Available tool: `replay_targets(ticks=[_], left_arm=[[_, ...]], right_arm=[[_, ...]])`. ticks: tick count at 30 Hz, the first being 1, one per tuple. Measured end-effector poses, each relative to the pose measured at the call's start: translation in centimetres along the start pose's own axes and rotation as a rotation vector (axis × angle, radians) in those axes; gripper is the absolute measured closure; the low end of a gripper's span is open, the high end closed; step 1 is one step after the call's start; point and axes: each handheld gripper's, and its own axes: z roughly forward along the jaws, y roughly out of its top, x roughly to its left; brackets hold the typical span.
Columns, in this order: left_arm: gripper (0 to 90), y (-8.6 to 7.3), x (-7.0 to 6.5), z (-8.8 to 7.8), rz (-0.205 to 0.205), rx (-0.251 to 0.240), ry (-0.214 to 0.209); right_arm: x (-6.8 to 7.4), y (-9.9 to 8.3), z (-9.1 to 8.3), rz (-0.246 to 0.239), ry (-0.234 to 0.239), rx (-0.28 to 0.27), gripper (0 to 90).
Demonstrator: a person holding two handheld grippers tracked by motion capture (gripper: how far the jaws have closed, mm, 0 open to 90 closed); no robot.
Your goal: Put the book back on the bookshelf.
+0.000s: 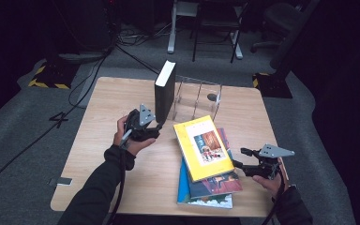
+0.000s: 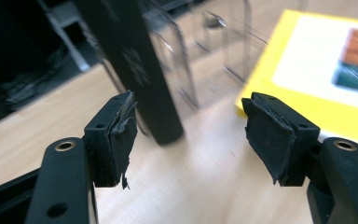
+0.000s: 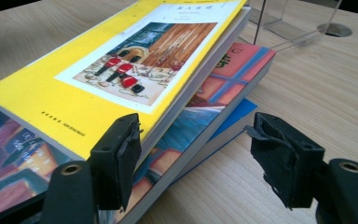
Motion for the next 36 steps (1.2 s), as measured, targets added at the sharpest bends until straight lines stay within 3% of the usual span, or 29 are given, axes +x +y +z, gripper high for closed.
replay_targets(ticks=[4, 11, 21, 24, 29, 32, 36], left_arm=[[33.6, -1.4, -1.2, -0.7, 0.049, 0.028, -0.044], [32.4, -3.3, -3.0, -1.4, 0.091, 0.064, -0.104], [30.2, -8.2, -6.0, -1.2, 0.093, 0.163, -0.211], [30.3, -8.9, -6.6, -1.2, 0.080, 0.178, -0.237], [28.9, -9.7, -7.6, -1.3, 0.082, 0.190, -0.276], [27.7, -9.9, -7.8, -1.3, 0.085, 0.194, -0.292], [26.0, -10.3, -7.8, -1.1, 0.072, 0.197, -0.303]], right_arm=[[0.5, 0.5, -0.3, -0.033, 0.006, 0.007, 32.3], [1.5, 1.3, -0.3, -0.082, 0.015, 0.028, 31.7], [2.6, 2.6, 0.2, -0.091, 0.068, 0.047, 30.1], [2.7, 3.3, 1.1, -0.081, 0.105, 0.074, 28.5], [2.6, 4.2, 3.3, -0.078, 0.154, 0.179, 26.8], [2.2, 4.5, 3.8, -0.057, 0.178, 0.193, 26.7], [1.8, 5.0, 4.2, -0.068, 0.150, 0.227, 24.2]])
